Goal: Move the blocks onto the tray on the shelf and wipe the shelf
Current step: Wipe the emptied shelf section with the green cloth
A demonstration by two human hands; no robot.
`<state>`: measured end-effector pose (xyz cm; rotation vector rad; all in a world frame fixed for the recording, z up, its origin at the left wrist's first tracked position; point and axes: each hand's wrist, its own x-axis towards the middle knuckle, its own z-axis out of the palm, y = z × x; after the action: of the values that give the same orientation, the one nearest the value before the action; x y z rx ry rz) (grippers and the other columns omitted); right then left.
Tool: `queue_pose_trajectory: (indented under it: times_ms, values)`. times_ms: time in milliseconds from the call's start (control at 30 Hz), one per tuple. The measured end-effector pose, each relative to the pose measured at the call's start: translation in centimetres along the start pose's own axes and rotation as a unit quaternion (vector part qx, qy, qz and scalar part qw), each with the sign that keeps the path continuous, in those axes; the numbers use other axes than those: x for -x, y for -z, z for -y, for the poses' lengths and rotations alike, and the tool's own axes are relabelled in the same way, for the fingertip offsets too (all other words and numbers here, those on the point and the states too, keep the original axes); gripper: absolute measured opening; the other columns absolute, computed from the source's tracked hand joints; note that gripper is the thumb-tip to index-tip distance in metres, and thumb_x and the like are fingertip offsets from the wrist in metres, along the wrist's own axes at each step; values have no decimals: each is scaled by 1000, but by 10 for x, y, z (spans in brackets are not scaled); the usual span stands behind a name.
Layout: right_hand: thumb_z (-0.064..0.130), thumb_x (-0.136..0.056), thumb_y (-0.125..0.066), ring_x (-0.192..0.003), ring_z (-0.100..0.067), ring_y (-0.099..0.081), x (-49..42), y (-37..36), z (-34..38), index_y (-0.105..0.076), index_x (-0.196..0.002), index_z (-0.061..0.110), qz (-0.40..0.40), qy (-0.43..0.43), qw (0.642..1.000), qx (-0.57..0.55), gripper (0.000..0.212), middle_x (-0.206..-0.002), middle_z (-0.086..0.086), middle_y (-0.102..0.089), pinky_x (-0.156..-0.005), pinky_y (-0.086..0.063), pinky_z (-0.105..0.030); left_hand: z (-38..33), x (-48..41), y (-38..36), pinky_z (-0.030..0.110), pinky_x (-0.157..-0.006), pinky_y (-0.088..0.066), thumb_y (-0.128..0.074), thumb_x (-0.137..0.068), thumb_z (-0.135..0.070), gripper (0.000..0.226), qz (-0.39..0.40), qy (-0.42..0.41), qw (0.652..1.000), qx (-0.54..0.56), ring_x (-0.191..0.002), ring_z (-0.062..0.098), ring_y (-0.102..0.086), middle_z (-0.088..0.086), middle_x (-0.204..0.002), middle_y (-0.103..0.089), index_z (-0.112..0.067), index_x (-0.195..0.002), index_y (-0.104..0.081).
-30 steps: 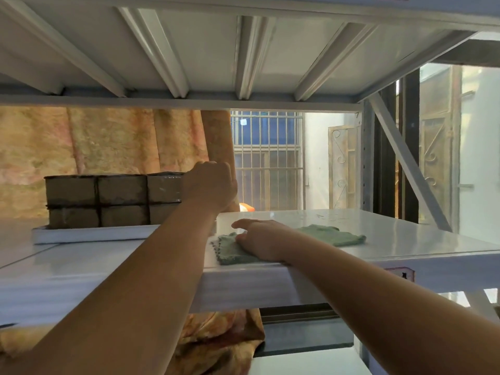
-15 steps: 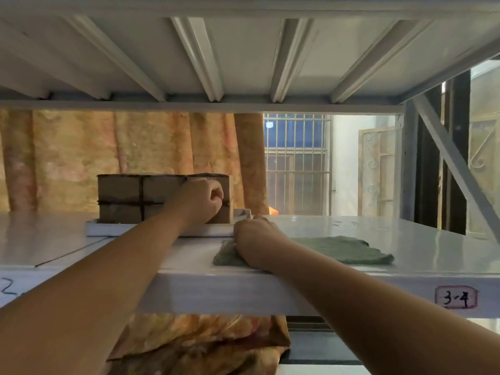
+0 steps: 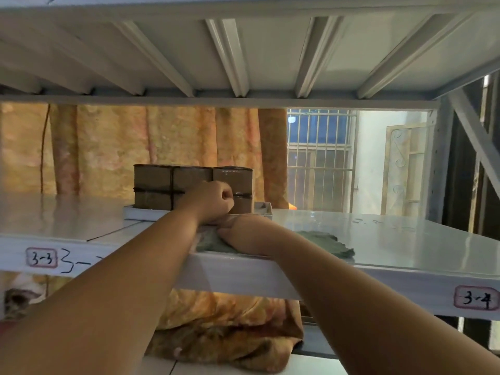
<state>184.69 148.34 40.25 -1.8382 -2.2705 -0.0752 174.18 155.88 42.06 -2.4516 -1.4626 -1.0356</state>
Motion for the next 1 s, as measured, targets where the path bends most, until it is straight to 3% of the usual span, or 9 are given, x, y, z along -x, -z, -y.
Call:
queue_pose_trajectory:
  times_ms: [100, 300, 467, 600, 733, 1000]
  values:
    - [29, -104, -23, -132, -26, -43, 19, 12, -28, -47, -138, 10, 50, -10, 999, -18, 46, -146, -11, -45, -111, -31, -36, 0, 2, 0, 26, -59, -39, -49, -86, -21, 20, 17, -1, 1000, 17, -69, 12, -55, -4, -77, -64, -22, -85, -68]
    - [40, -103, -21, -136, -25, -37, 74, 35, -114, -37, -146, 18, 67, -132, 989, 20, 51, -152, -8, -37, -112, -24, -37, -20, 9, 3, 22, -50, -33, -47, -88, -17, 21, 10, -42, 999, 21, -59, 7, -52, -7, -77, -67, -21, -85, -67]
    - [37, -104, -21, -138, -24, -36, 99, 43, -160, -38, -146, 20, 61, -195, 978, 37, 48, -153, -6, -36, -112, -22, -37, -65, 5, -8, 21, -56, -36, -48, -87, -11, 19, 21, -85, 994, 72, -64, 8, -54, -6, -74, -64, -18, -83, -65]
    - [38, -104, -19, -139, -22, -34, 106, 46, -166, -33, -147, 24, 69, -187, 980, -10, 48, -154, -3, -34, -113, -20, -37, -103, -6, -26, 17, -64, -40, -50, -88, -14, 19, 74, -133, 988, 41, -71, 5, -53, -16, -71, -57, -21, -82, -66]
    - [40, -104, -20, -142, -19, -29, 111, 49, -173, -26, -150, 28, 88, -168, 981, -42, 48, -156, 0, -29, -114, -16, -37, -131, -17, -38, 31, -86, -54, -50, -90, -16, 24, 123, -164, 979, 1, -88, 14, -62, 2, -96, -71, -12, -97, -71]
    - [39, -104, -19, -145, -20, -21, 113, 50, -175, -20, -152, 28, 92, -130, 987, -3, 49, -160, 2, -20, -116, -11, -38, -148, -51, -54, 39, -85, -54, -42, -94, -26, 32, 87, -213, 965, -123, -86, 20, -58, 4, -105, -66, -21, -120, -58]
